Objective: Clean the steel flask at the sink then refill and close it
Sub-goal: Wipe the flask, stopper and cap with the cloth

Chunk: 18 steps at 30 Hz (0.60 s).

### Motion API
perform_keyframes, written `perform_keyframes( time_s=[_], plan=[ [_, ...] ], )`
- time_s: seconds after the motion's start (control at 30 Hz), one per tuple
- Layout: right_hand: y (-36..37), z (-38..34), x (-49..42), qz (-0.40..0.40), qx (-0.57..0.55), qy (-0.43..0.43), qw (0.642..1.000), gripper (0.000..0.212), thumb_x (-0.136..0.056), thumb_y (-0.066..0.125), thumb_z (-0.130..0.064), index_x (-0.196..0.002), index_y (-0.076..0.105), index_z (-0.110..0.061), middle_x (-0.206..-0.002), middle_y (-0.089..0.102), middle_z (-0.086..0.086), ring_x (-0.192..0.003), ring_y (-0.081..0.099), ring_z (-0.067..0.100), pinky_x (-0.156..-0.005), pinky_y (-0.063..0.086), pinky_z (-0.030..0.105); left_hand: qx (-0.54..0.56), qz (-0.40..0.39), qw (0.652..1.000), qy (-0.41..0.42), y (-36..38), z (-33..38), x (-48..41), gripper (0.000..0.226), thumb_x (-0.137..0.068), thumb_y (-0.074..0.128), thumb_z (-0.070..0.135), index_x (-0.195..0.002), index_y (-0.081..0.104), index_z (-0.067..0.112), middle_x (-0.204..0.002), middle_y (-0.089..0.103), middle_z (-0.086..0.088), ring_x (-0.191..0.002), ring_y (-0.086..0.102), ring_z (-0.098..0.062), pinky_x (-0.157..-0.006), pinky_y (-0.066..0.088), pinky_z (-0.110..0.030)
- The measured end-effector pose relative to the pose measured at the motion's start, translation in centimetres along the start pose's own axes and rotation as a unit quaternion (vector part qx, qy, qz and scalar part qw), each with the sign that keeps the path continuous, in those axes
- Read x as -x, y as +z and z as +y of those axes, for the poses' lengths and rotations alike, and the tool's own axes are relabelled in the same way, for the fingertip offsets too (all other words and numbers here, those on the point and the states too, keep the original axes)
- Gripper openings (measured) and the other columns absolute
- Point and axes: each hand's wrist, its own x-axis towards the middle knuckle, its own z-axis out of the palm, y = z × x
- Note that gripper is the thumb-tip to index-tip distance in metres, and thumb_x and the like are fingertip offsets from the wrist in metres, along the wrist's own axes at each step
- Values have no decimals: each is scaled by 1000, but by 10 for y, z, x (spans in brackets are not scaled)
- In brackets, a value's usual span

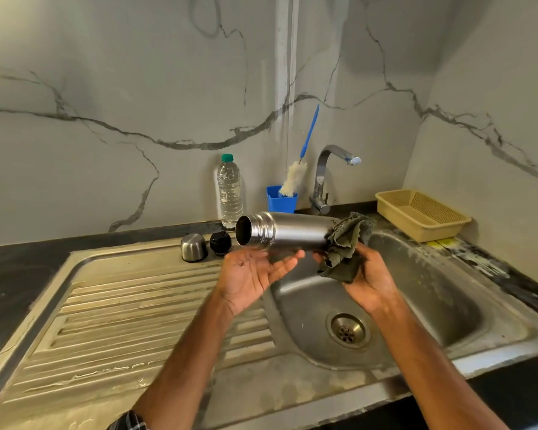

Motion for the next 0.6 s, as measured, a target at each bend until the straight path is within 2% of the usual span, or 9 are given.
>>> perform_keyframes(
  time_s=[0.07, 0.13, 0.23, 0.3, 0.37, 0.47, 0.53, 0.6],
  plan=[
    [3, 3, -1, 4, 2, -13, 1000, 37, -102, 50, -21, -134, 59, -6, -129, 66, 19, -122, 62, 36, -106, 46, 54, -39, -1, 999, 21, 6, -10, -7, 45, -90, 53, -11, -135, 51, -7, -139, 52, -37, -127, 56, -49, -101, 56, -40],
    [6, 7, -2, 11, 28, -20, 999, 38, -101, 52, -24, -134, 60, -8, -126, 68, 17, -121, 62, 35, -109, 45, 53, -86, 35, 994, 54, 12, -16, -13, 46, -91, 60, -13, -135, 54, -3, -134, 58, -32, -122, 62, -42, -96, 58, -34],
    [10, 15, 0, 17, 49, -8, 999, 43, -96, 57, -22, -138, 56, -9, -124, 69, 18, -115, 66, 36, -98, 53, 54, -144, 135, 976, 96, 11, -22, -17, 20, -89, 70, 0, -104, 76, 12, -110, 71, -17, -93, 69, -25, -74, 60, -25],
    [10, 19, 3, 13, 59, 12, 998, 48, -92, 62, -21, -138, 54, -10, -124, 68, 20, -112, 67, 38, -97, 52, 58, -147, 176, 967, 114, 4, -20, -18, 20, -86, 76, 17, -106, 73, 15, -102, 71, -8, -85, 62, -17, -68, 54, -24],
    [12, 18, 7, -9, 83, 33, 996, 51, -89, 63, -21, -138, 54, -10, -126, 67, 21, -115, 65, 41, -97, 51, 59, -119, 204, 963, 128, -2, -11, -19, 46, -83, 79, 34, -122, 65, 15, -104, 71, -3, -89, 59, -15, -76, 49, -27],
    [12, 11, 10, -47, 101, 47, 993, 39, -97, 55, -21, -135, 56, -11, -127, 66, 21, -118, 63, 41, -85, 59, 52, -53, 215, 968, 119, -7, 0, -19, 79, -73, 79, 57, -137, 55, 19, -127, 70, -10, -114, 66, -24, -96, 52, -42],
    [8, 5, 9, -44, 110, 34, 992, 32, -101, 52, -19, -131, 59, -12, -125, 68, 18, -116, 65, 38, -93, 55, 55, 17, 202, 974, 101, -6, 3, -15, 74, -83, 67, 60, -142, 48, 19, -134, 65, -19, -124, 64, -34, -99, 53, -57],
    [5, 2, 6, -2, 170, -4, 985, 27, -98, 59, -19, -124, 65, -15, -118, 72, 15, -114, 67, 35, -98, 51, 56, 73, 191, 975, 87, -4, 4, -12, 66, -94, 58, 54, -145, 42, 15, -132, 65, -23, -122, 64, -41, -97, 54, -60]
  ],
)
